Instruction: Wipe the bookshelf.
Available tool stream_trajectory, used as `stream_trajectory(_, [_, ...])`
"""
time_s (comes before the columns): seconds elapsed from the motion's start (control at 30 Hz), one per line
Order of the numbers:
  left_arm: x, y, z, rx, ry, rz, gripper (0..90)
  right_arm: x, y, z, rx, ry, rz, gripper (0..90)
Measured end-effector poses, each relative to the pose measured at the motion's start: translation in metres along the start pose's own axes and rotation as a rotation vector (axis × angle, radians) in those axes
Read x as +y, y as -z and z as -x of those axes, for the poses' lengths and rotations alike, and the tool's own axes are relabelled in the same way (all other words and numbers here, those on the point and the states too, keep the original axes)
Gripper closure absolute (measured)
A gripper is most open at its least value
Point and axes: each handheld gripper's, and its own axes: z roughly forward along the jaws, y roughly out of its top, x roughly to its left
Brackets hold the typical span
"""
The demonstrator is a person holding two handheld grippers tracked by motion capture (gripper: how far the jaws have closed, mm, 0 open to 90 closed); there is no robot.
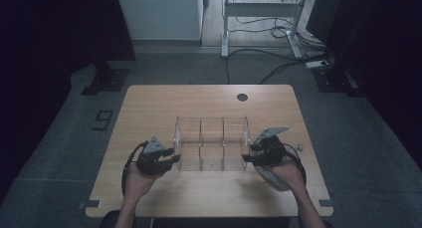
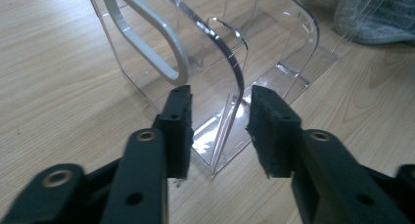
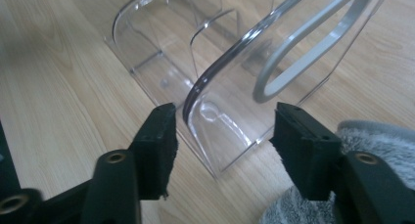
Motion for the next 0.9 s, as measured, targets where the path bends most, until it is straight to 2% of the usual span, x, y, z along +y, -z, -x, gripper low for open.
stream_trajectory(0.1, [0.000,-0.004,-0.002,0.004,-0.007,-0.024,68.8,0.000,-0.002,-0.003,-0.027,0.015,-0.028,50.3])
stream_trajectory(0.17, [0.001,-0.005,-0.003,-0.002,-0.004,-0.030,71.4,0.001,-0.002,-0.004,-0.035,0.013,-0.027,57.6])
stream_trajectory(0.23, [0.002,-0.006,-0.003,0.006,-0.011,-0.033,71.6,0.002,-0.002,-0.004,-0.034,0.011,-0.022,59.2])
stream_trajectory(0.33, [0.005,-0.008,-0.007,0.016,-0.020,-0.041,72.8,0.005,-0.003,-0.005,-0.062,0.017,-0.029,61.7])
stream_trajectory(0.43, [0.007,-0.011,-0.012,0.004,-0.020,-0.039,72.8,0.006,-0.004,-0.004,-0.062,0.004,-0.034,61.7])
stream_trajectory(0.9, [0.023,-0.029,-0.033,-0.004,-0.008,-0.030,72.2,0.019,-0.013,0.016,-0.097,0.015,-0.027,57.4])
